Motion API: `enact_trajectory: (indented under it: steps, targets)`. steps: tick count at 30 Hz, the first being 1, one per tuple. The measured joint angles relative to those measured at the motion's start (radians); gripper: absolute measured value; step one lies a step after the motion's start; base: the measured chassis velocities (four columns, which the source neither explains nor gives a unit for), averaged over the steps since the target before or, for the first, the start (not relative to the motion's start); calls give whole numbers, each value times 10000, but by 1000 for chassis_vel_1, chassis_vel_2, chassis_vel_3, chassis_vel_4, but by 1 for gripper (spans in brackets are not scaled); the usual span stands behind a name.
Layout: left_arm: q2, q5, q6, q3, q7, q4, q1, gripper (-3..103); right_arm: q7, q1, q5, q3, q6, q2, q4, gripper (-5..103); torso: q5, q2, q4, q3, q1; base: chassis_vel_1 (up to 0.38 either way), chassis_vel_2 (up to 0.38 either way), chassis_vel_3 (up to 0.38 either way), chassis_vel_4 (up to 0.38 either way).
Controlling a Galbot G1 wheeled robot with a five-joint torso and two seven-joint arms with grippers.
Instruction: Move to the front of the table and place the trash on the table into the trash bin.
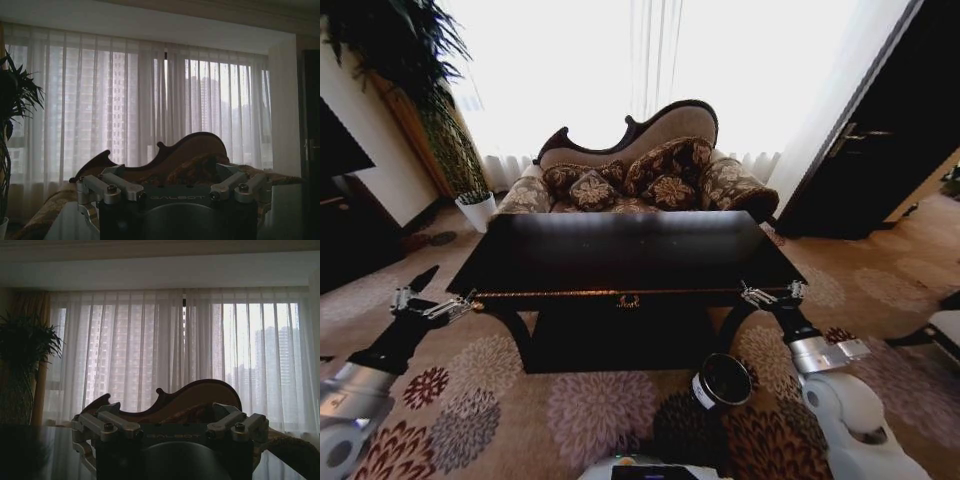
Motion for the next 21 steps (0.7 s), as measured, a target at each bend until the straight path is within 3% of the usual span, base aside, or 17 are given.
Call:
enact_trajectory:
  steps: [21]
  targets:
    - [-126,104,22,117,-1,-128,1,100,-282,-18,15,129,47,47,-173,100,1,3,1,-1,-1,209,-218,-197,213]
